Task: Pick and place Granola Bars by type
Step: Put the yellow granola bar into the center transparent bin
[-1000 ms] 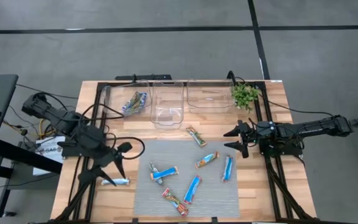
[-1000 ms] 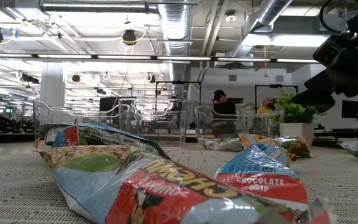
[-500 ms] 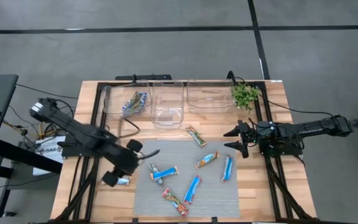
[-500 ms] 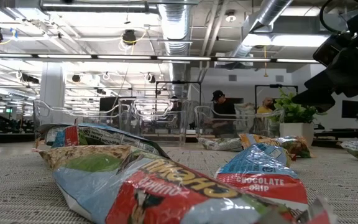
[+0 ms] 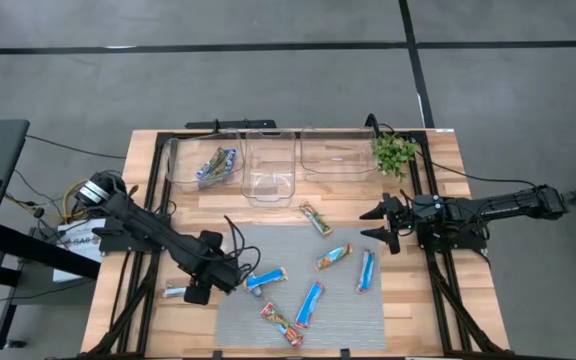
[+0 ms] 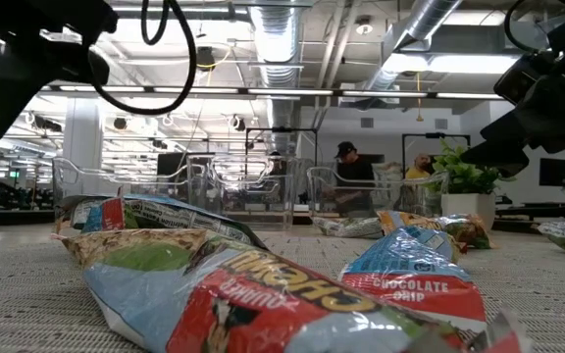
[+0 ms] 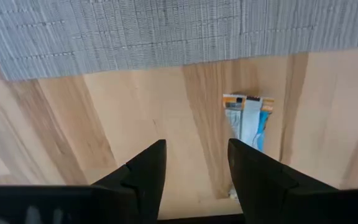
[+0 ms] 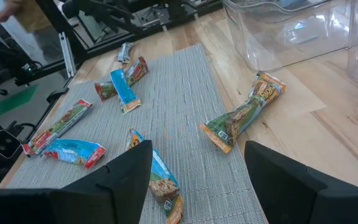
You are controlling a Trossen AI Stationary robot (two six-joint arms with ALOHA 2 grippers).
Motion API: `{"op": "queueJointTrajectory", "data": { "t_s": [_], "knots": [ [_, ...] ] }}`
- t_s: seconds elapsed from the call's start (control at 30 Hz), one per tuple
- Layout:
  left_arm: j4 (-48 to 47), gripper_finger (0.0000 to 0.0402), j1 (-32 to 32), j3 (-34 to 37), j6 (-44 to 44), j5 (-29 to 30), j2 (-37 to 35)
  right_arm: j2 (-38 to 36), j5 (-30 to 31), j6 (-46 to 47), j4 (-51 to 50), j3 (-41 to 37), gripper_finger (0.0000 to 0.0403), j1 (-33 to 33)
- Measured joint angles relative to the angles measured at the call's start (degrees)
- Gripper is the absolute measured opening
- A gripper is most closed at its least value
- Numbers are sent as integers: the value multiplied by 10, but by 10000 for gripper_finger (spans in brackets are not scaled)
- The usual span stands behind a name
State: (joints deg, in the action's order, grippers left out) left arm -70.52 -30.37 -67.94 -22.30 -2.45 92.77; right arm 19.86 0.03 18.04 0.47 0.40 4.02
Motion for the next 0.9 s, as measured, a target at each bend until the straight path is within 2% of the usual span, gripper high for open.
{"op": "queueJointTrajectory", "data": {
  "t_s": [0.37, 0.47, 0.6, 0.73, 0.9],
  "knots": [
    [-7, 165, -5, 11, -58, -1, -24, 0, 0, 0, 0, 0, 249, 0],
    [39, 165, -11, 60, -79, -12, -50, 0, 0, 0, 0, 0, 249, 0],
    [106, 165, -14, 143, -120, -70, -93, 0, 0, 0, 0, 0, 249, 0],
    [172, 165, -19, 211, -185, -99, -126, 0, 0, 0, 0, 0, 249, 0],
    [198, 165, -61, 264, -242, -117, -149, 0, 0, 0, 0, 0, 249, 0]
  ]
}}
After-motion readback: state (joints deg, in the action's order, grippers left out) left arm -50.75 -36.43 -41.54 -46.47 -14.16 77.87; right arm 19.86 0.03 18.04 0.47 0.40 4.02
